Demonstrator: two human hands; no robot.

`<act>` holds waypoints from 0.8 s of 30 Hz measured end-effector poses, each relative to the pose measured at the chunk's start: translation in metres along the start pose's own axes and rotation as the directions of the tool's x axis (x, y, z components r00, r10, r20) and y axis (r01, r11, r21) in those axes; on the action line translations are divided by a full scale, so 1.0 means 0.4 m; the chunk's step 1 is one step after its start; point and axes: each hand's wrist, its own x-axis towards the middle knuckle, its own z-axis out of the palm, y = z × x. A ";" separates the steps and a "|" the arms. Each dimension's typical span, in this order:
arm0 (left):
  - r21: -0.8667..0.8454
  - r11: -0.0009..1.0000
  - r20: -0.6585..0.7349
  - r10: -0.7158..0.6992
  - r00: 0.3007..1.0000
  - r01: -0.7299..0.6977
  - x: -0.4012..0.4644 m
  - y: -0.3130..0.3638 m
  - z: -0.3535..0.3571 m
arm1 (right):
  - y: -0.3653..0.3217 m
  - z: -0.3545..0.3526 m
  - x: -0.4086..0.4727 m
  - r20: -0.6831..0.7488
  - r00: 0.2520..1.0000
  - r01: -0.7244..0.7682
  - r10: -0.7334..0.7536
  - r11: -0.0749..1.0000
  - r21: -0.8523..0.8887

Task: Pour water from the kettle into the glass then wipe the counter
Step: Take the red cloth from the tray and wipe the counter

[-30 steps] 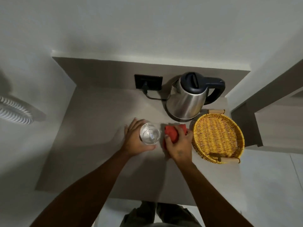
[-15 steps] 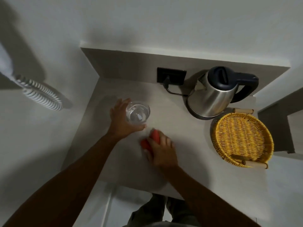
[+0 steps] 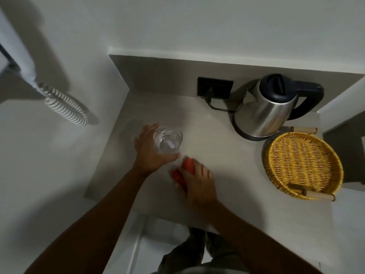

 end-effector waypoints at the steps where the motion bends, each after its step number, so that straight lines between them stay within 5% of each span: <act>1: -0.013 1.000 -0.017 -0.004 1.000 0.003 -0.002 -0.003 -0.002 | 0.025 -0.002 -0.054 -0.010 1.000 0.023 -0.023 1.000 0.018; 4: -0.019 1.000 -0.022 -0.023 0.999 0.022 -0.016 -0.003 0.001 | 0.159 -0.058 -0.109 -0.052 0.992 -0.119 0.118 0.993 -0.027; 10: 0.001 0.999 -0.031 -0.039 0.999 0.040 -0.045 -0.010 0.031 | 0.202 -0.131 0.215 -0.150 0.918 -0.371 0.368 0.929 0.004; 18: 0.069 0.998 -0.033 0.003 0.999 -0.001 -0.021 -0.010 0.050 | 0.094 -0.072 0.043 0.062 0.997 0.047 -0.046 0.999 -0.013; 24: 0.060 0.997 0.113 0.044 0.993 -0.051 -0.020 0.053 0.134 | 0.218 -0.140 -0.043 -0.079 0.934 -0.341 0.349 0.935 0.095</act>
